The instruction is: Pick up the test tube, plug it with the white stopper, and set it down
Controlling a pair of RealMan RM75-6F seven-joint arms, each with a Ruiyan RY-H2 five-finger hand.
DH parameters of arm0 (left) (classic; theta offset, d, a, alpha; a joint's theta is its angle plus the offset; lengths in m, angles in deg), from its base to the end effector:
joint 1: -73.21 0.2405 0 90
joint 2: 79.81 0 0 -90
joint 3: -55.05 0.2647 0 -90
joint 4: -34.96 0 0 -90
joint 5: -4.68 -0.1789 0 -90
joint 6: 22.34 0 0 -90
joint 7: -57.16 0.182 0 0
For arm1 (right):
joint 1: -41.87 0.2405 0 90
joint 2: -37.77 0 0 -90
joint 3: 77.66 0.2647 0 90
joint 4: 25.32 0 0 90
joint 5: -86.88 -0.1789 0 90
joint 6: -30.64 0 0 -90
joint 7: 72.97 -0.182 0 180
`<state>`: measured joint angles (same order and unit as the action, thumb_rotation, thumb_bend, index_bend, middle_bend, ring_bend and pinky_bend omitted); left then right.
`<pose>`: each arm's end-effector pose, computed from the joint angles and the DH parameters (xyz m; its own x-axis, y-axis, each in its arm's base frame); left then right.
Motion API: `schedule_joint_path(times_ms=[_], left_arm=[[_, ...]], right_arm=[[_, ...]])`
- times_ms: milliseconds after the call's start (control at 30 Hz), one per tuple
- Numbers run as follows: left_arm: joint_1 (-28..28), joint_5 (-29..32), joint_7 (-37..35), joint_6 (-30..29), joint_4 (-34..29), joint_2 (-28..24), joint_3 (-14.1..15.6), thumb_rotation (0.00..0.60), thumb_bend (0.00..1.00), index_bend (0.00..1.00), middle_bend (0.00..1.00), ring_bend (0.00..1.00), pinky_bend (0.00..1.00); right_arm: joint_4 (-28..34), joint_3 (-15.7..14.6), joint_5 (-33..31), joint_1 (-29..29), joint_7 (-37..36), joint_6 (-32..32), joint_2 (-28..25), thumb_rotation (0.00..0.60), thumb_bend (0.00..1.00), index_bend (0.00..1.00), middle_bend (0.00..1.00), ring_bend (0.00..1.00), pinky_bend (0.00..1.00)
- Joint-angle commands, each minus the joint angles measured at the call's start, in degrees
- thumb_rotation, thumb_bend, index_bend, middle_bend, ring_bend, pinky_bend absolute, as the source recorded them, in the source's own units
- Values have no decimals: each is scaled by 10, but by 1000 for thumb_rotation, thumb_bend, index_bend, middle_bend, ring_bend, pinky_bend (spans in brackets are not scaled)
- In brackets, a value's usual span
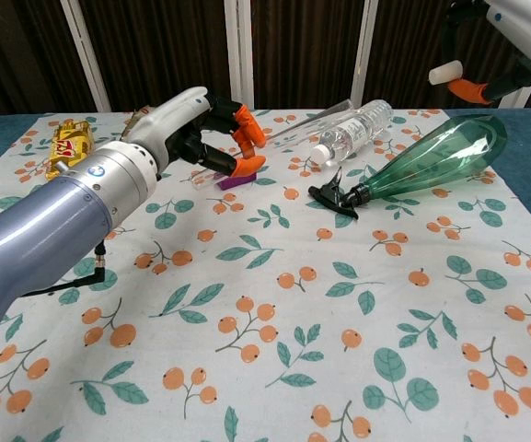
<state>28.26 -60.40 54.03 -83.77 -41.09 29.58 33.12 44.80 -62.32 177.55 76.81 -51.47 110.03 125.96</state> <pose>-0.0643 0.3819 -0.0509 -0.2277 0.2838 0.9314 0.9210 -0.2477 0.3006 -0.1491 -0.3793 0.1052 0.5391 0.4173 0.7316 -0.6549 -0.3384 0.6757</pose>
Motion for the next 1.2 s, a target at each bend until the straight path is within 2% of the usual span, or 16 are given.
schedule_joint_path(times_ms=[33,300,633,1200], left_arm=[[-4,10,12,1,-7,1,-7,600,601,690,546,126,0],[-11,40,38,1,-20,7,-20,600,600,690,546,126,0],[-17,80,71,-4,-26,23,-30,600,599,690,545,126,0],[-22,77,77,-9,-28,31,-25,600,599,691,545,126,0]], right_arm=[[-9,-5,7,8,12,3,13,600,415,620,152,52,0],[-18,-5,7,23,44,5,45,600,414,620,152,52,0],[-21,-11,5,31,55,5,60,600,414,620,152,52,0],[-33,-21,-3,33,49,4,70,600,414,620,152,52,0]])
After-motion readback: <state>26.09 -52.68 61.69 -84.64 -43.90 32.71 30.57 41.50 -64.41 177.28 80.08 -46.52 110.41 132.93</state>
